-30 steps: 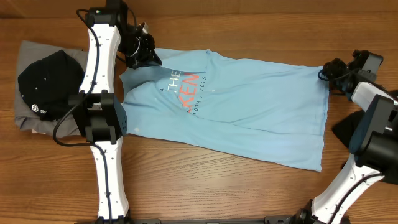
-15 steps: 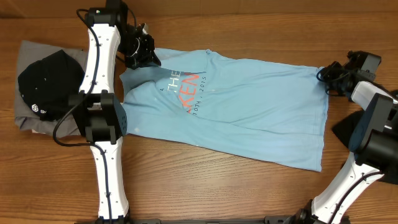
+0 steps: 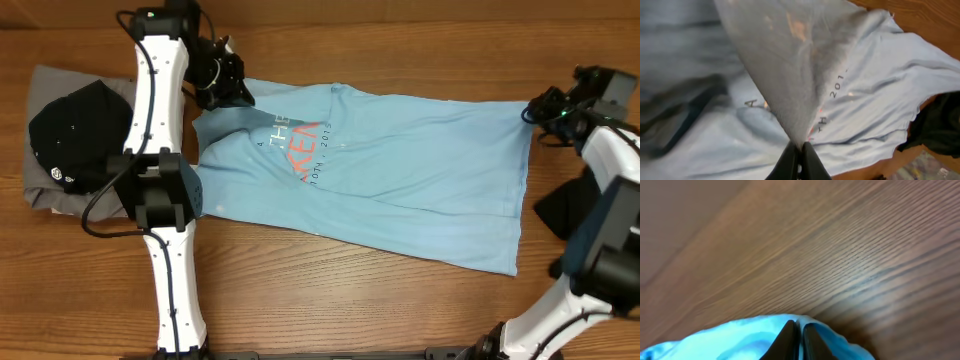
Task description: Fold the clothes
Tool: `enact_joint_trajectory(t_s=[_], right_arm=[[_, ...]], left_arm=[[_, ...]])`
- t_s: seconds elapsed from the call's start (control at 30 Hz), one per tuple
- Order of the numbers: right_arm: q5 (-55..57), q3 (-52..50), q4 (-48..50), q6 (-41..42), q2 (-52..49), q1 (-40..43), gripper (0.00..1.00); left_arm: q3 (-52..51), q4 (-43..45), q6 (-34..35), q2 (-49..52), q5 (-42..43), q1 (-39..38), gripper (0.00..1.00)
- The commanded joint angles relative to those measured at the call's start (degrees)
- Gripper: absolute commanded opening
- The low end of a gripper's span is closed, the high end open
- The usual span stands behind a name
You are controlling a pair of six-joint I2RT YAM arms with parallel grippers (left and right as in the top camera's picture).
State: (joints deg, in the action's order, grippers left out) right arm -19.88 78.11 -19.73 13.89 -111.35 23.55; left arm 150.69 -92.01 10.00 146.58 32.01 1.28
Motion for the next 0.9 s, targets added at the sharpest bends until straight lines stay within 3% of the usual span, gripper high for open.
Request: enact_joint_trajectory(t_s=[0.0,0.33,0.47,0.7,0.87], right_arm=[[1.49,1.49,-3.39,-0.59,4.00,0.11,0.08],[15.43,1.46,-25.18,-0.42,5.90,0.26,0.06],[17.33,1.46,-29.46,-0.92,5.92,0.26,0.05],[16.11,1.49,-34.40,-1.49,6.10,0.26,0.04],[5.73,1.49,-35.54,-6.38,7.17,0.26,0.04]], left_arm=[[3.50,-3.30,-3.26,0.61,-3.08,1.75,0.04],[4.09,-4.83,-4.24,0.20,-2.86,2.19,0.04],[4.09,-4.85,-3.54,-0.63,-1.53,2.36,0.04],[3.76,-4.83,-3.54,-7.41,-8.20,2.64,0.04],[0.98,-4.83,-3.41,-13.55,-15.45,2.43,0.04]])
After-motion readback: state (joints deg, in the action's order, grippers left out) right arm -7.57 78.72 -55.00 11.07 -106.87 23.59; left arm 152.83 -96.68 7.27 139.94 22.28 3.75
